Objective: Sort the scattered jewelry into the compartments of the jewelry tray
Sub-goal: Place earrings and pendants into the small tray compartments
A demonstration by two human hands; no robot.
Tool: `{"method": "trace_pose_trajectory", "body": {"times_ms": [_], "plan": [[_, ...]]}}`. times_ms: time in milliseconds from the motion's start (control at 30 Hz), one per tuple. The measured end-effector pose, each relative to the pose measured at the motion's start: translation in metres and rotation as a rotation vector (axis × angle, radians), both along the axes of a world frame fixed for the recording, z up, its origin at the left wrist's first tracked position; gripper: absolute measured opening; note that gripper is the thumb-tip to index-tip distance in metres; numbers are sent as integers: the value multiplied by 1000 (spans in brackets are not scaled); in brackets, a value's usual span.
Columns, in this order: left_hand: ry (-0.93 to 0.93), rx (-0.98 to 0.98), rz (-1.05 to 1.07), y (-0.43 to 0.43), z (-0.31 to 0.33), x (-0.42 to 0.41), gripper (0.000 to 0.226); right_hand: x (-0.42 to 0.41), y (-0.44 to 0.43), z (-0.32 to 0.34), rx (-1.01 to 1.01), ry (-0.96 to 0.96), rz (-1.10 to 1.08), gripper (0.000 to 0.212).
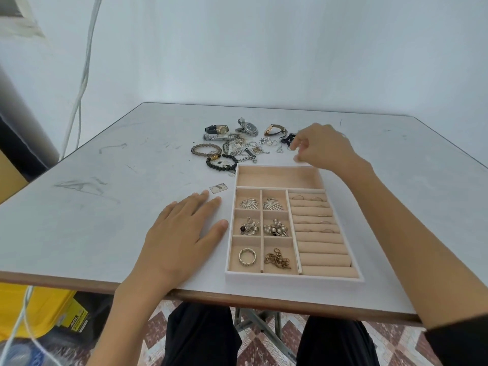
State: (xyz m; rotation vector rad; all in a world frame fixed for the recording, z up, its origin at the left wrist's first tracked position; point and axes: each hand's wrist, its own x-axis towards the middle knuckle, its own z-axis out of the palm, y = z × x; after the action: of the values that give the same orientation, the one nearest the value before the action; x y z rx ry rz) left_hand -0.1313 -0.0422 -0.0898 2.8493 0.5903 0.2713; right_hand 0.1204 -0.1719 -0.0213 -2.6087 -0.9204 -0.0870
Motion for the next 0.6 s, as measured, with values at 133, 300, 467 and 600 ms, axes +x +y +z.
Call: {"method": "trace_pose_trajectory", "body": {"times_ms": [133,300,467,600], "plan": [[15,-17,-8,11,15,7,76,18,22,6,-8,-54,-18,33],[-68,-157,79,32,43,46,25,36,39,-16,-121,17,37,37],[-102,-52,68,38,52,105,21,44,39,-26,-48,19,25,26],[-78,77,17,41,45,153,27,45,36,-26,-13,15,16,18]]}}
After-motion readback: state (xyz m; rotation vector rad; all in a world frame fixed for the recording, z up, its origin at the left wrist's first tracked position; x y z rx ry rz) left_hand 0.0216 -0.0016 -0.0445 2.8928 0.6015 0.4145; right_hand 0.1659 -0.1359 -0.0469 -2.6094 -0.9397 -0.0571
